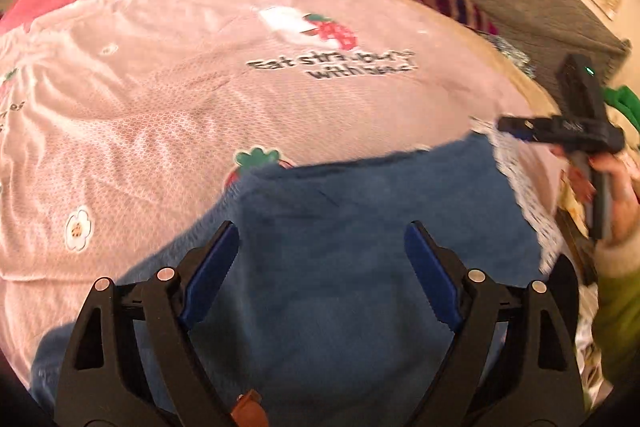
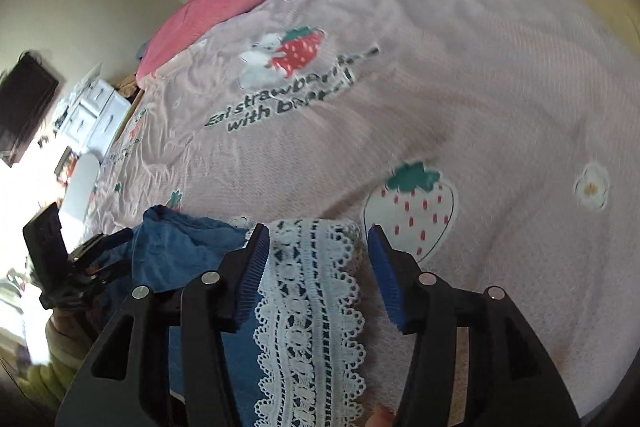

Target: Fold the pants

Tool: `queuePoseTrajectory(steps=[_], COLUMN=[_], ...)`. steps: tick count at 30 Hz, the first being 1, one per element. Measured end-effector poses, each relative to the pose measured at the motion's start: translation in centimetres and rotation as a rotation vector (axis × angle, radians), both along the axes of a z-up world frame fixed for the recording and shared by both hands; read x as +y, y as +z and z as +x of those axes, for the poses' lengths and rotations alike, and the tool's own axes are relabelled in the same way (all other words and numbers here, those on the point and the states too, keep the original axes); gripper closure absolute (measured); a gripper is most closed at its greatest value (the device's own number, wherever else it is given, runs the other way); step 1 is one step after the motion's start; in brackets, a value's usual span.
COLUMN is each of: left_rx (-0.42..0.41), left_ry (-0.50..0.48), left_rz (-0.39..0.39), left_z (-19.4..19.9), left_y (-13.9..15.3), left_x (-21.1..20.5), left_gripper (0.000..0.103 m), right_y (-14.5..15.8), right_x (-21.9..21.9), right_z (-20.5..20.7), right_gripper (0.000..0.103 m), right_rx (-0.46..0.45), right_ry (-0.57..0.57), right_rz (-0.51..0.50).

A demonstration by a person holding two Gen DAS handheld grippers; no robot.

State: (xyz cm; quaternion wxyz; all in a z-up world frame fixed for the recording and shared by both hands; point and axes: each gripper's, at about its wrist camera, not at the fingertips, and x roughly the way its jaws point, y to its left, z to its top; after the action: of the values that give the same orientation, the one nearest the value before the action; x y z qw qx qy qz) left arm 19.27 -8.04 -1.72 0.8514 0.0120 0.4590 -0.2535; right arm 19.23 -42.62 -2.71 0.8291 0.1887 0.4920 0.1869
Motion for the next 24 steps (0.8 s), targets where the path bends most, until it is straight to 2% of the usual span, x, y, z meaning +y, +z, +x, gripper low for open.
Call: queuePoseTrajectory(steps=[1,3,4,5,6,10,14,18,24], left_rx=[-0.006,0.008,0.022,0.033,0.038,0.031,0.008,-0.011,-0.009], left_ry=[0.013,0.017,0.019,0.019,0.023,0.035,0.031,0.042,0.049], left_rz=[0.013,0.01,0.004,0.001,0.009,0.044,0.069,0.104,0.091], left_z=[0.4,1.0,1.3,1.5,1.8,2.1,2.2,2.9,3.1], left_y=[-0.2,-0.8,-1.2,-1.5,-1.9,-2.8,-3.2,-3.6,-3.7], left_x=[-0.3,-0.5,-0.6,-0.8,-1.0,-1.3,-1.6,-2.1,-1.6], left_gripper=[0.025,0.025,0.025,0.025,0.025,0.025,0.025,0.025,0.025], right_y=[-0.3,-0.2,0.0,0.4,0.8,1.3,0.7,-0.6,-1.8], right_x=[0.1,0.6,0.9,0.9,0.9,-0.3,-0.5,0.2,1.0], right_z=[0.0,-0.2,-0.3,-0.4,-0.9,-1.9,-2.0,-1.3,-1.2], right_gripper=[0.054,0.076,0.097,0.1,0.1,0.1,0.1,0.1,0.1], right_rx=[0.006,-0.011,-0.027,-0.047,-0.083,-0.126,-0.132,-0.117,-0.118], right_ry=[0.007,0.04,0.056,0.057,0.034,-0.029,-0.035,-0.046,-0.05], right_rz=[0.032,0.091,0.109,0.113,0.089,0.025,-0.006,-0.081,-0.159])
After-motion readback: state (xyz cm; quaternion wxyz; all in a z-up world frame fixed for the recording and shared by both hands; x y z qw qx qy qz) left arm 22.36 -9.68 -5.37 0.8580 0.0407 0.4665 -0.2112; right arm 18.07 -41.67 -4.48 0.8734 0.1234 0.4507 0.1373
